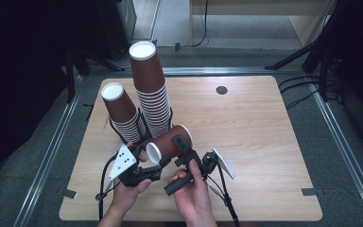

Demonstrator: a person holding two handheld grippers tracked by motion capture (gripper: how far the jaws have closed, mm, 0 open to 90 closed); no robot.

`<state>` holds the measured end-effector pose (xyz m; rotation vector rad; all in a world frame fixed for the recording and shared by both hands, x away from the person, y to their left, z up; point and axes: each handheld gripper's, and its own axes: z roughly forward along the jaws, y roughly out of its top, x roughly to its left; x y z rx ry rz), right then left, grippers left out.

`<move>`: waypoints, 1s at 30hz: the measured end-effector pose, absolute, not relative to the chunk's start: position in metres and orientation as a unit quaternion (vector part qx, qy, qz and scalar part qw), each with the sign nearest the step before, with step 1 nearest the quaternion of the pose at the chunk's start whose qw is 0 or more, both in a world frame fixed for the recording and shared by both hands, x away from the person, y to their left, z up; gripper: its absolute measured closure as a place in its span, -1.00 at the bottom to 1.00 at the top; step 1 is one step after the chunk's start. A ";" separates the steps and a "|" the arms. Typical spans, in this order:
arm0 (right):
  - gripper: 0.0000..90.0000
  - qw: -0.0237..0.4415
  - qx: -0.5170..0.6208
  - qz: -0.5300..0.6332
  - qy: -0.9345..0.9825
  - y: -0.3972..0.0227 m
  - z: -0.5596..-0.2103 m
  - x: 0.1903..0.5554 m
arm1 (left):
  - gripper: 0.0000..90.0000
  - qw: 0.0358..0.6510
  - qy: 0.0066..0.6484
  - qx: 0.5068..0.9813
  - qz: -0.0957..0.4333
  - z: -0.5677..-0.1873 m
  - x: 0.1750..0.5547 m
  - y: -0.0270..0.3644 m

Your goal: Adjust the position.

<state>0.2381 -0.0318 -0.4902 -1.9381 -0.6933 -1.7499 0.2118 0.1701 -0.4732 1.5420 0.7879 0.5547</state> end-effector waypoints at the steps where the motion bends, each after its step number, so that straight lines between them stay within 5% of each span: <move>1: -1.00 0.221 -0.700 -0.631 -0.251 -0.031 -0.490 0.239 | -0.49 0.615 0.340 0.670 0.240 -0.473 0.212 0.170; 17: -0.99 0.244 -0.709 -0.621 -0.231 -0.031 -0.492 0.247 | -0.49 0.615 0.313 0.683 0.239 -0.473 0.208 0.164; 30: -0.77 0.239 -0.693 -0.641 -0.229 -0.030 -0.490 0.245 | -0.52 0.610 0.320 0.689 0.227 -0.473 0.211 0.165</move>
